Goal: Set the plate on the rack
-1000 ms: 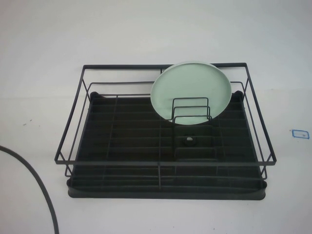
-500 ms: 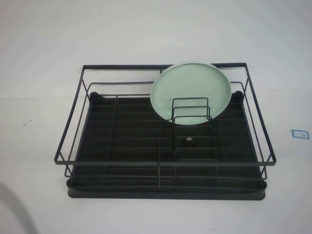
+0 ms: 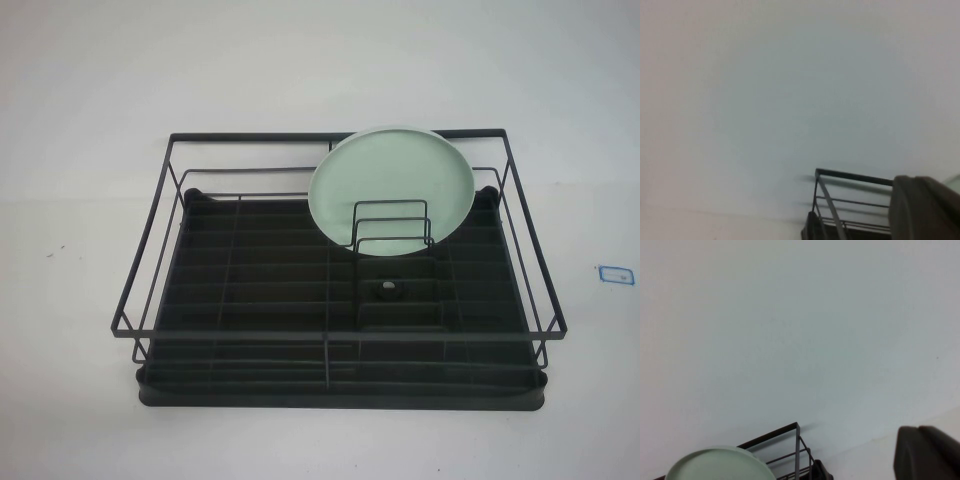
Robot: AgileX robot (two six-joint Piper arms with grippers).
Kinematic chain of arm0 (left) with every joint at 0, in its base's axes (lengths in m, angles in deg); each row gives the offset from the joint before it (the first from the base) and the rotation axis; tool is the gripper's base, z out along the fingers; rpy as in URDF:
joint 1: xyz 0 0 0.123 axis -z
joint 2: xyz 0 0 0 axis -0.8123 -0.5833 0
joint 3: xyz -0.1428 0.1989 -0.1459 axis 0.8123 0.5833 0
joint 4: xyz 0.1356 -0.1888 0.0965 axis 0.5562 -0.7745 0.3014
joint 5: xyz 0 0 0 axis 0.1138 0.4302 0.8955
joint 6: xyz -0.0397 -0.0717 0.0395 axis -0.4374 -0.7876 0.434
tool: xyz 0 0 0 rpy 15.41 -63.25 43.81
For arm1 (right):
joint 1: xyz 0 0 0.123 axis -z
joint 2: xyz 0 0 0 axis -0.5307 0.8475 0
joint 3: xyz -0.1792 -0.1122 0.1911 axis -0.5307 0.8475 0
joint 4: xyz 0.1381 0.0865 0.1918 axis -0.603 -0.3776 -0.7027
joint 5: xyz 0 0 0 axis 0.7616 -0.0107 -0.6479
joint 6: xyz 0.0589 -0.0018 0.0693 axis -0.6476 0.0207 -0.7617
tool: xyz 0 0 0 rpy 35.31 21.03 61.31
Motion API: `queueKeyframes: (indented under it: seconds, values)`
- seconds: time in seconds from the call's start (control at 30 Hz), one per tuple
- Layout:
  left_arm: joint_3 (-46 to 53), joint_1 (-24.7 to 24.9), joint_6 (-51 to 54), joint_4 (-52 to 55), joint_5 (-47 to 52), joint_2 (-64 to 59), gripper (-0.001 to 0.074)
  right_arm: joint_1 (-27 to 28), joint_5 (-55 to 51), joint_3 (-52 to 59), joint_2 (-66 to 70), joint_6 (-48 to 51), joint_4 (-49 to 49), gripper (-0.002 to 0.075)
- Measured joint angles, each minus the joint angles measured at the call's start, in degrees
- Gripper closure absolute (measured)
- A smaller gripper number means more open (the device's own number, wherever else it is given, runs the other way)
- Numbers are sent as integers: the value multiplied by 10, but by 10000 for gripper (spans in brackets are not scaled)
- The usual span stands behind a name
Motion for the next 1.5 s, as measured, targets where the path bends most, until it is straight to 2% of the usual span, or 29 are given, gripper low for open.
queueKeyframes:
  seconds: [0.07,0.13,0.3,0.4,1.07,1.3,1.5]
  values:
    - [-3,0,-15,-8,27,0,735,0,-1,0,0,0,-1,728]
    - [-3,0,29,-30,57,0,735,0,-2,0,0,0,-2,727]
    - [-3,0,398,-342,228,0,735,0,-7,0,0,0,-6,728]
    - [-3,0,479,-374,306,0,735,0,-9,0,0,0,-6,728]
    - [-2,0,481,-376,322,0,735,0,-9,0,0,7,-7,728]
    - [-2,0,481,-376,321,0,735,1,15,14,-25,220,-10,728]
    - [-2,0,481,-376,323,0,735,40,-66,72,-151,362,-10,728]
